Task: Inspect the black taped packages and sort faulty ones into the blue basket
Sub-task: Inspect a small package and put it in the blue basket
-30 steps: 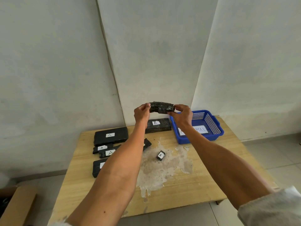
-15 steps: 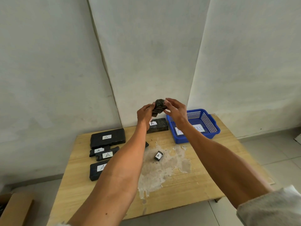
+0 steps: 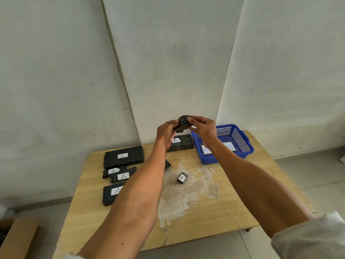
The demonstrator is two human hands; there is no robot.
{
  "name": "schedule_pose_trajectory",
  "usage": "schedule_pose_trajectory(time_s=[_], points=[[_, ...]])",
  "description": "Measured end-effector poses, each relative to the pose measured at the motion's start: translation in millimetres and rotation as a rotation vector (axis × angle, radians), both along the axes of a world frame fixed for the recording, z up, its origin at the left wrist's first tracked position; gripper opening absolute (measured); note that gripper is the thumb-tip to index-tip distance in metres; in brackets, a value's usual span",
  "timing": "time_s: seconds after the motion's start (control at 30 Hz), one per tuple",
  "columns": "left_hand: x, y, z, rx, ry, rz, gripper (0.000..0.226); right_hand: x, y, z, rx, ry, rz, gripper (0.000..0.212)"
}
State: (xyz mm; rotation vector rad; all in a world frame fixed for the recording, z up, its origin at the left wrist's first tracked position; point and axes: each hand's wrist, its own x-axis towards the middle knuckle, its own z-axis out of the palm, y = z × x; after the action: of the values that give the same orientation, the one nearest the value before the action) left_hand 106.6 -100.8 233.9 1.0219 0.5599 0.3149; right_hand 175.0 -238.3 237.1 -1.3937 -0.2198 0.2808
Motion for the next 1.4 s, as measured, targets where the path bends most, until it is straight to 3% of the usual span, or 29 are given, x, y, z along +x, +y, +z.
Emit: schedule_pose_trajectory(time_s=[0.27, 0.5, 0.6, 0.73, 0.8, 0.9, 1.07, 1.4], points=[[3, -1, -2, 0.009, -0.012, 0.037, 0.033, 6, 0, -3, -0.029, -0.023, 0.0, 0.031], [6, 1, -10, 0.094, 0.022, 0.123, 0.051, 5, -3, -2, -0.052, 0.066, -0.03, 0.035], [7, 4, -14, 0.017, 0.057, 0.173, 0.021, 9, -6, -9, -0.051, 0.118, -0.068, 0.04], [5, 6, -20, 0.016, 0.106, 0.235, 0.022, 12, -12, -16, -0.058, 0.119, -0.061, 0.018], [6, 7, -24, 0.016, 0.099, 0.239, 0.016, 12, -17, -18, -0.075, 0.124, -0.041, 0.02], [5, 7, -27, -0.004, 0.085, 0.235, 0.029, 10, -21, -23, -0.12, 0.125, -0.034, 0.027], [8, 8, -29, -0.064, 0.077, 0.165, 0.02, 10, -24, -33, -0.174, 0.125, -0.076, 0.033], [13, 4, -38, -0.045, 0.081, 0.067, 0.028, 10, -19, -40, -0.505, -0.155, -0.142, 0.044]])
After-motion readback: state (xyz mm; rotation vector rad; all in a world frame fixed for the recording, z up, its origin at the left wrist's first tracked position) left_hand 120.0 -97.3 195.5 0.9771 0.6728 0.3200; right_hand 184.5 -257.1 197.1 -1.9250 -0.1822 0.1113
